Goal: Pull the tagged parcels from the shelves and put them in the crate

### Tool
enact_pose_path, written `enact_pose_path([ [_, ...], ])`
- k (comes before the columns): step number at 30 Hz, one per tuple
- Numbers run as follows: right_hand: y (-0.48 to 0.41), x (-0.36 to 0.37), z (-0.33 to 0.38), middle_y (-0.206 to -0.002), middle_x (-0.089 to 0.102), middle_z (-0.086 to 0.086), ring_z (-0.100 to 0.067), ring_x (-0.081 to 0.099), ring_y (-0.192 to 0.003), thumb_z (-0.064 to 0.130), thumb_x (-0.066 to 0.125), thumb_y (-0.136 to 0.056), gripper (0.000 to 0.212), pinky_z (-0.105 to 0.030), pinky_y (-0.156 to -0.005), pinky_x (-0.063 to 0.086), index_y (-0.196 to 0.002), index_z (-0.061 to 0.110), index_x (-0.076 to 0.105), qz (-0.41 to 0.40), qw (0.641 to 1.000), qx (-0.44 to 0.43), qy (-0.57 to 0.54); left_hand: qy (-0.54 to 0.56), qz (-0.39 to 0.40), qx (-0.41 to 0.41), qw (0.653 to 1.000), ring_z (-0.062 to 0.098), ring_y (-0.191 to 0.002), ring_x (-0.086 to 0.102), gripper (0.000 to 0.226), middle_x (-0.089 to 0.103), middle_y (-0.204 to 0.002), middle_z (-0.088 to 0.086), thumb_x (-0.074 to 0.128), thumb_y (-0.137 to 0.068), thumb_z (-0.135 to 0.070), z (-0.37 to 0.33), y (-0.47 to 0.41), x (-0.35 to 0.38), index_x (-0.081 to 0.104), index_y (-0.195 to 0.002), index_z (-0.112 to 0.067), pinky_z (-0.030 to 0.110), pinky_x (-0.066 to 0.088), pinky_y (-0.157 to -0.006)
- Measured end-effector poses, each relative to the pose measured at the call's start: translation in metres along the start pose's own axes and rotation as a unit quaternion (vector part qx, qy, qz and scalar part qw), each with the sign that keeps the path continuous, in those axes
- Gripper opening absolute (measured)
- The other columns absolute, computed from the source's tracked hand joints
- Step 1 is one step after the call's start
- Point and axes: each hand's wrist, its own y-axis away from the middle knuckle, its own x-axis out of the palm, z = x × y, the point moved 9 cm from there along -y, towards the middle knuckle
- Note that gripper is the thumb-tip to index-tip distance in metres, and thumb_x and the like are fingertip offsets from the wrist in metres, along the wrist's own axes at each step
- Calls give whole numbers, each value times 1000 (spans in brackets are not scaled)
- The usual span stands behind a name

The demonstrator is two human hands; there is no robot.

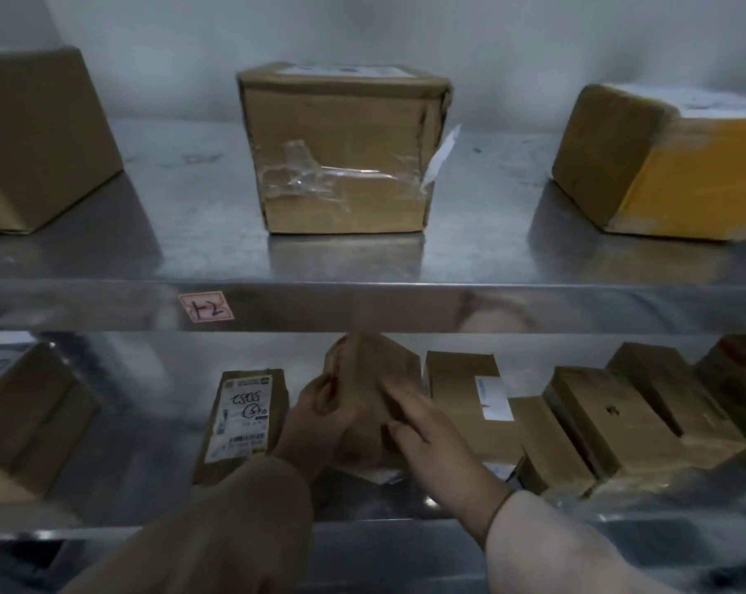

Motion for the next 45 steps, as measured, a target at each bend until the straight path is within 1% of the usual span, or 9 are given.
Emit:
enact_pose_path([
  [4,-5,-36,-13,-133,37,32,15,33,-120,44,46,-95,42,-10,-100,26,-127,66,30,-98,992,46,-71,268,-27,-90,959,24,-92,65,28,64,-122,12,52,-95,-19,19,9,-7,55,-124,-20,31,50,-72],
  [9,-3,-13,-38,-129,51,21,0,54,-107,50,49,-93,34,-19,-78,44,-118,72,38,23,951,155,-266,517,53,-113,847,30,-87,73,30,75,-98,14,61,-71,-34,20,46,20,80,-88,-17,46,52,-80],
  [12,-1,-11,-37,-118,56,25,3,64,-97,48,53,-92,33,-15,-71,52,-103,77,43,24,945,139,-296,486,17,-114,866,35,-102,67,22,72,-107,14,61,-85,-28,30,49,17,69,-105,-25,53,49,-92],
  [17,3,-14,-27,-122,48,27,4,55,-105,40,59,-91,51,-15,-77,52,-110,80,33,20,971,68,-228,123,-41,-8,991,7,-113,53,26,51,-122,-16,57,-96,-27,14,47,-3,56,-117,-42,30,45,-91],
  [21,5,-8,-10,-130,45,17,-1,53,-110,36,61,-90,56,-18,-80,54,-120,72,30,13,983,16,-181,155,6,12,988,12,-112,58,58,54,-126,-10,71,-72,-60,3,58,1,49,-123,-46,40,50,-98],
  [26,8,12,25,-136,41,7,-7,50,-116,35,66,-87,63,-14,-84,51,-136,49,29,18,993,-50,-110,180,5,87,980,10,-106,65,45,64,-117,-13,70,-81,-29,-19,85,-25,56,-119,-47,30,58,-81],
  [30,22,50,56,-131,30,22,7,41,-115,40,70,-81,69,1,-73,43,-125,63,22,54,992,-77,-84,237,-23,64,969,20,-106,67,58,67,-120,1,68,-75,-37,6,110,-70,53,-131,-32,33,59,-79],
  [40,77,228,148,-119,28,51,17,38,-117,56,70,-67,69,-13,-86,50,-120,74,30,148,976,-93,-128,254,-63,-22,965,11,-101,69,53,72,-111,-12,64,-77,-26,104,205,-231,47,-124,-43,25,57,-75],
  [45,100,349,201,-130,41,25,19,43,-113,43,78,-74,71,-5,-85,43,-128,55,33,207,965,-97,-128,264,-109,-84,955,6,-89,68,54,65,-109,-12,69,-77,-24,166,259,-339,44,-115,-51,21,56,-62],
])
